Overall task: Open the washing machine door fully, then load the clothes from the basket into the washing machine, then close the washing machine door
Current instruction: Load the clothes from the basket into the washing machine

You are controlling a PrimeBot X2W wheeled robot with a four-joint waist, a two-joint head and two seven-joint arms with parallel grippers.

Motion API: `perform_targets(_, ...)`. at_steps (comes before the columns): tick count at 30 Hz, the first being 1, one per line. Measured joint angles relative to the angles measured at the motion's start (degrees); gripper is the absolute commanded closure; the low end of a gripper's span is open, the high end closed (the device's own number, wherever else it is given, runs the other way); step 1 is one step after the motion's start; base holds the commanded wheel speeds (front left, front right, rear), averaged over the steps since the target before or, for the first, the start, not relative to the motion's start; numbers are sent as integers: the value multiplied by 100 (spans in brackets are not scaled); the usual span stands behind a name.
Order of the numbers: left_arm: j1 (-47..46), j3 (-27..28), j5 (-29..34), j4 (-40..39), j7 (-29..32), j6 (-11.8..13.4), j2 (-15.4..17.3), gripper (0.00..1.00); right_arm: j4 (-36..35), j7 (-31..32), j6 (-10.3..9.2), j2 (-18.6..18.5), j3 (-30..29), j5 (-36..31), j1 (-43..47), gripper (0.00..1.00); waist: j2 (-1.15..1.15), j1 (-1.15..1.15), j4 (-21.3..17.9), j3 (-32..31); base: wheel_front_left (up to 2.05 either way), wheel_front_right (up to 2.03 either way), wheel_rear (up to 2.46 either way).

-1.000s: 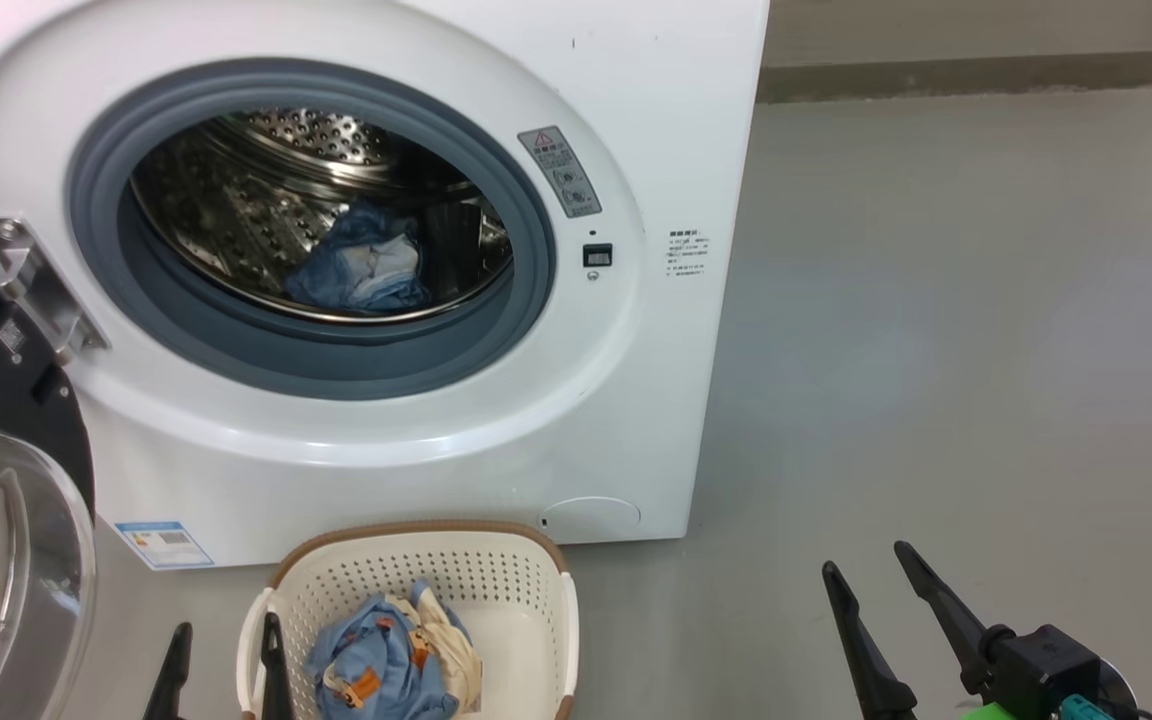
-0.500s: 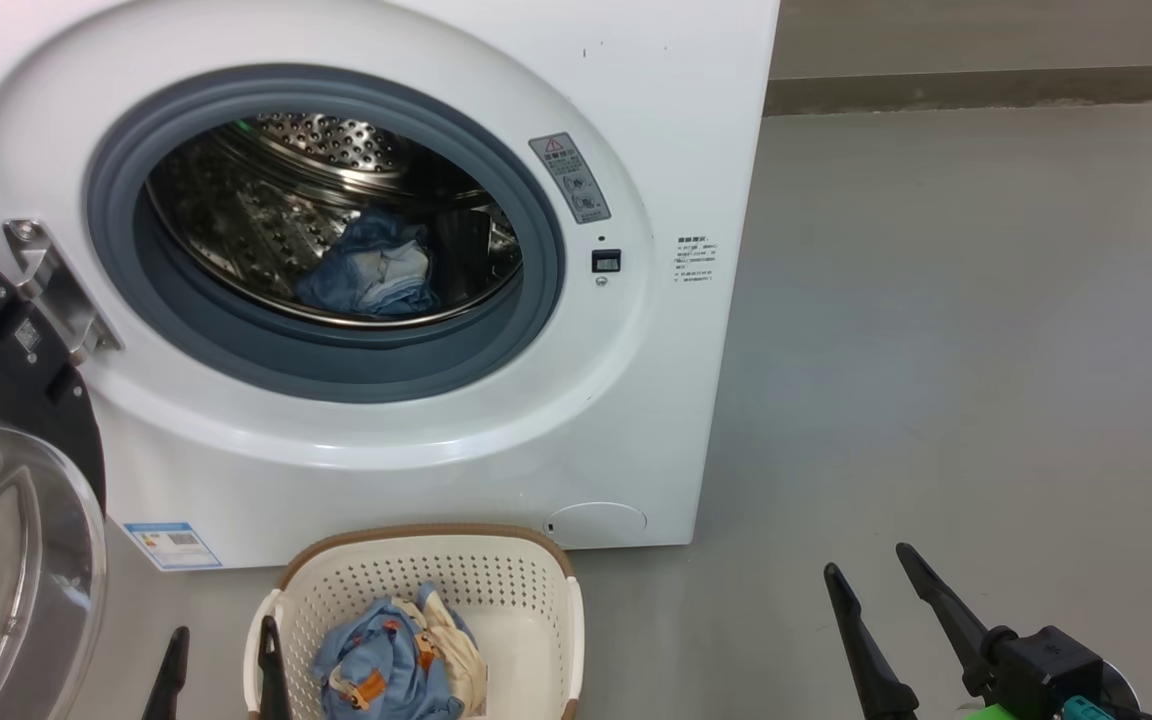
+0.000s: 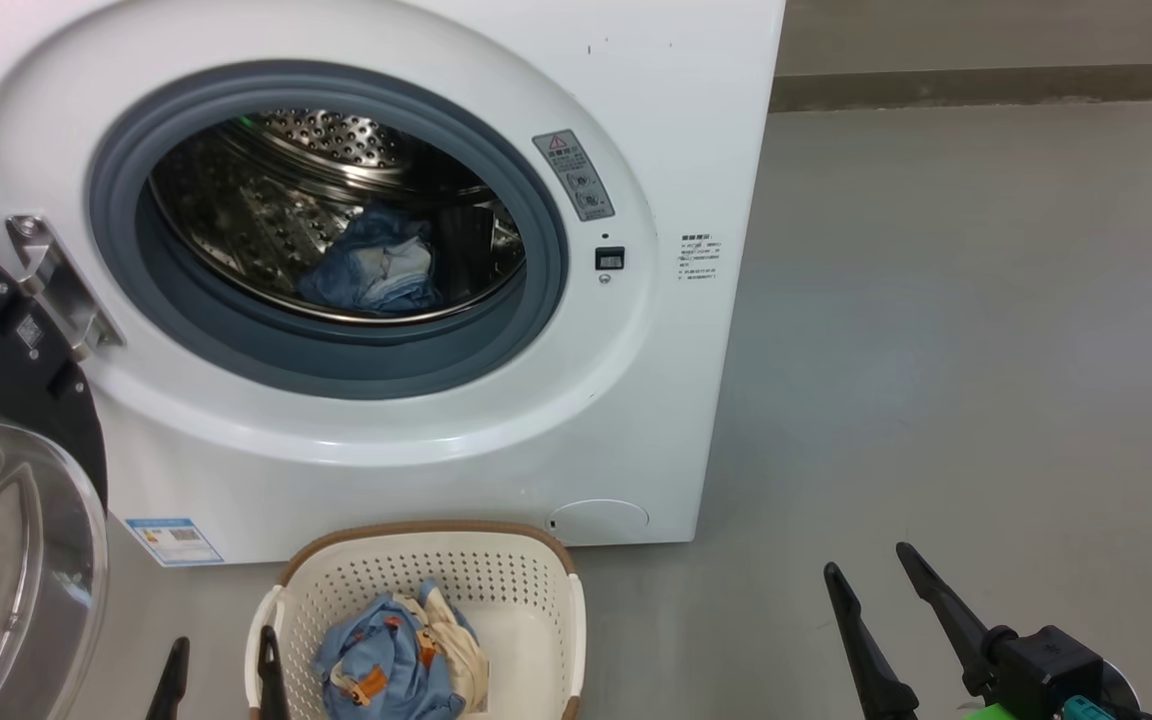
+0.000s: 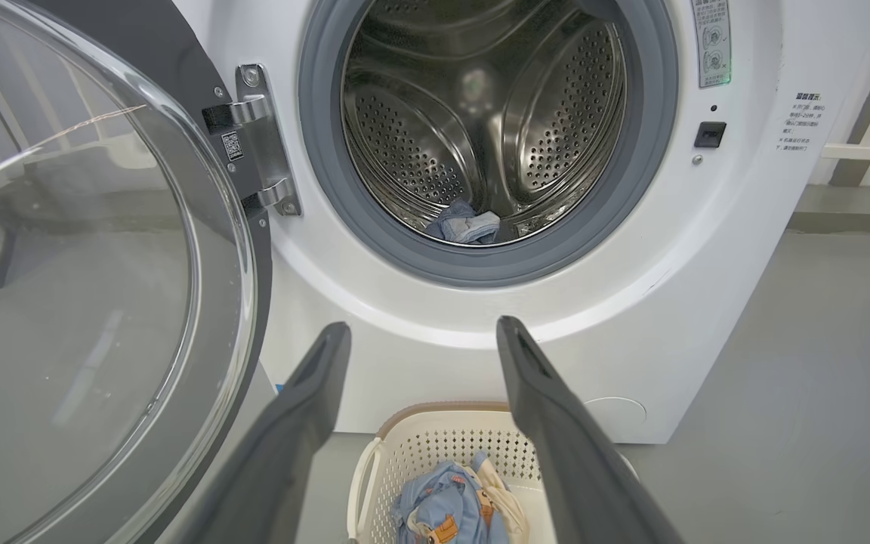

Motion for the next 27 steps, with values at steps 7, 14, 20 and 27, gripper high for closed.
perform_targets(7, -28, -53, -131, 318, 169, -27, 54, 0, -46, 1, 0, 0, 30, 0, -9, 0, 0, 0, -46, 147, 0, 0, 0)
perform_targets(14, -595, -160, -299, 1137, 301, -367, 3, 0, -124, 0, 0, 0, 70, 1, -144, 0, 0, 0, -112, 505, 0, 0, 0)
perform_targets(20, -1517, -434, -337, 2213, 446, -769, -148, 0, -243, 0, 0, -2, 123, 0, -463, 0, 0, 0, -160, 972, 0, 0, 0)
perform_targets(27, -2810, -706, -236, 3494, 650, -1116, -304, 0, -334, -21, 0, -8, 238, -10, -922, 0, 0, 0, -214, 1592, 0, 0, 0)
